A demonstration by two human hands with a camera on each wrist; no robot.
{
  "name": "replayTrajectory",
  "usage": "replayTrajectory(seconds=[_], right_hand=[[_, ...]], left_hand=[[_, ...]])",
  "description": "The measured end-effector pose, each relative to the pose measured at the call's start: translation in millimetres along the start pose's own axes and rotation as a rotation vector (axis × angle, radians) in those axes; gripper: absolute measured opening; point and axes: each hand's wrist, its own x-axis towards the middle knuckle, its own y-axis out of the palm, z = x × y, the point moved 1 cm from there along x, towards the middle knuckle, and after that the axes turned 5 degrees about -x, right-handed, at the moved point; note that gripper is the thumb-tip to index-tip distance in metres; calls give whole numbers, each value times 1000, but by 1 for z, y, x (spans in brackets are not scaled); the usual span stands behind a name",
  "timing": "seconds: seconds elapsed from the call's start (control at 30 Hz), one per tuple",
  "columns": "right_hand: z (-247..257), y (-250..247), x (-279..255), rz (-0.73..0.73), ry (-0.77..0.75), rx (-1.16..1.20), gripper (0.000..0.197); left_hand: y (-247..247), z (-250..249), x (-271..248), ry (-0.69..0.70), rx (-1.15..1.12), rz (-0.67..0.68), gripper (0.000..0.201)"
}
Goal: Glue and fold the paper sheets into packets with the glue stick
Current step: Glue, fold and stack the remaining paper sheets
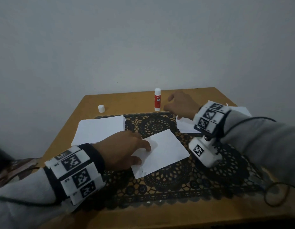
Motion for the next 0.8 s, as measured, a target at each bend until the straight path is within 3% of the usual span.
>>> replayTrajectory(seconds=[0.17,0.4,0.53,0.67,0.8], right_hand=[[5,14,36,-19,105,137,44],[11,21,49,31,90,176,22],[14,22,42,-16,18,110,15],[23,14,28,-149,-129,-39,29],[32,6,6,-50,-200,9,29]], left_hand=[[-1,1,1,24,7,-9,43],[1,1,3,36,21,17,41],[4,-3,4,13,54,45,39],[4,-14,-1,43,132,15,37],[10,-28,-9,44,215,24,42]])
